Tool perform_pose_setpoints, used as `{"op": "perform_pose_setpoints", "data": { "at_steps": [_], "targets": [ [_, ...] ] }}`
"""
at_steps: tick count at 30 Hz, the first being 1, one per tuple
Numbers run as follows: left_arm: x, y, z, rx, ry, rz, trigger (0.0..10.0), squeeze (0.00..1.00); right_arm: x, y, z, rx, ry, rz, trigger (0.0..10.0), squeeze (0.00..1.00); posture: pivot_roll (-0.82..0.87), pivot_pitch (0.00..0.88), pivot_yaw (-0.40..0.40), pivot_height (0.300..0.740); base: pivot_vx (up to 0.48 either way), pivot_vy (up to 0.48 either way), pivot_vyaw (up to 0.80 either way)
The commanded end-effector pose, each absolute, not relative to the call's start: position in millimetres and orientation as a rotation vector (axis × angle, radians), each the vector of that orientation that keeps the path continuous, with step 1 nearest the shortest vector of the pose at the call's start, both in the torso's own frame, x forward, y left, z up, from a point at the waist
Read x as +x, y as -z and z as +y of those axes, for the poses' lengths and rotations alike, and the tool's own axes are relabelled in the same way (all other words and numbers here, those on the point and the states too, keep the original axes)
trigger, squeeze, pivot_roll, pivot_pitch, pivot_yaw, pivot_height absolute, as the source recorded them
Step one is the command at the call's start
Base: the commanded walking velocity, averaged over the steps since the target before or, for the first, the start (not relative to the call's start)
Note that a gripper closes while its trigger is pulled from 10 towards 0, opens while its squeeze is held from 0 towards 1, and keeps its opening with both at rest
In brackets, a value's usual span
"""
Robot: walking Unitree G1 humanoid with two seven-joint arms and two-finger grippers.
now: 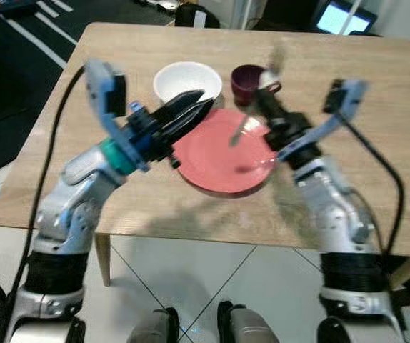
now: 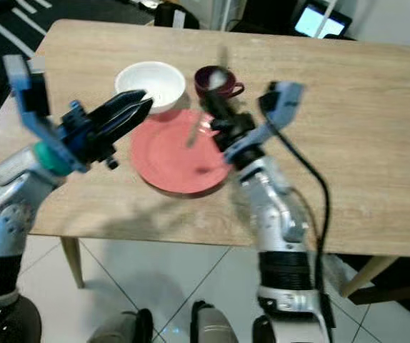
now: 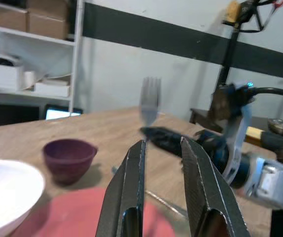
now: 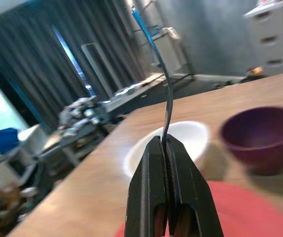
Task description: Setting the table
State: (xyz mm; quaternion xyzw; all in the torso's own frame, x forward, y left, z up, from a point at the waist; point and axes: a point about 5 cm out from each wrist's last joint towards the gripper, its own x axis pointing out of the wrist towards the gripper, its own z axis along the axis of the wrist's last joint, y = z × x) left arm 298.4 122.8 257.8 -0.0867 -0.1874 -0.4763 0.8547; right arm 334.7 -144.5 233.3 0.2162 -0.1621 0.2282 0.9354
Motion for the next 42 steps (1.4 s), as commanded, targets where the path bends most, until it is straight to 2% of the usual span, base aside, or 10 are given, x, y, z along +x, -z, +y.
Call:
{"op": "perform_pose_setpoints", "data": {
  "at_steps": [1,2,3,5,6,12,13,21,33,42],
  "targets": [
    [297.2,-254.2,123.7,-0.177,0.988,-0.378,10.0,0.0,337.2,-240.6,-157.7,0.373,-0.432,-0.354,0.0,0.0,-0.02,0.138,0.037,0.74,0.0,0.0,0.0],
    [297.2,-254.2,123.7,-0.177,0.988,-0.378,10.0,0.0,337.2,-240.6,-157.7,0.373,-0.432,-0.354,0.0,0.0,-0.02,0.138,0.037,0.74,0.0,0.0,0.0],
    [298.9,-250.9,126.1,-0.171,0.957,-0.368,10.0,0.0,338.4,-248.0,-172.6,0.331,-0.403,-0.368,0.9,0.0,-0.02,0.141,0.034,0.74,0.0,0.0,0.0],
    [299.8,-249.0,127.4,-0.168,0.938,-0.362,10.0,0.0,338.8,-253.3,-182.3,0.305,-0.384,-0.378,0.9,0.0,-0.02,0.142,0.032,0.74,0.0,0.0,0.0],
    [301.0,-245.1,128.4,-0.157,0.916,-0.35,10.0,0.0,338.2,-259.8,-195.5,0.255,-0.367,-0.378,10.0,0.0,-0.02,0.142,0.031,0.74,0.0,0.0,0.0],
    [304.1,-239.8,131.7,-0.148,0.867,-0.305,10.0,0.0,332.2,-258.5,-232.5,0.102,-0.322,-0.279,10.0,0.0,-0.03,0.155,0.038,0.74,0.0,0.0,0.0],
    [305.0,-239.7,133.2,-0.15,0.859,-0.293,10.0,0.0,328.3,-253.0,-242.5,0.063,-0.318,-0.232,10.0,0.07,-0.03,0.158,0.045,0.74,0.0,0.0,0.0],
    [311.1,-234.1,121.4,0.02,0.881,-0.24,10.0,0.0,331.3,-232.6,-278.4,-0.096,-0.197,-0.033,10.0,0.0,-0.03,0.164,0.046,0.74,0.0,0.0,0.0],
    [335.3,-236.2,88.5,0.344,1.116,-0.172,10.0,0.0,351.1,-213.1,-270.7,-0.168,-0.207,0.144,10.0,0.0,-0.05,0.173,0.047,0.74,0.0,0.0,0.0],
    [348.4,-244.3,70.8,0.355,1.084,-0.199,10.0,0.0,363.0,-194.4,-272.0,-0.153,-0.136,0.209,10.0,0.0,-0.04,0.18,0.047,0.74,0.0,0.0,0.0]
  ]
}}
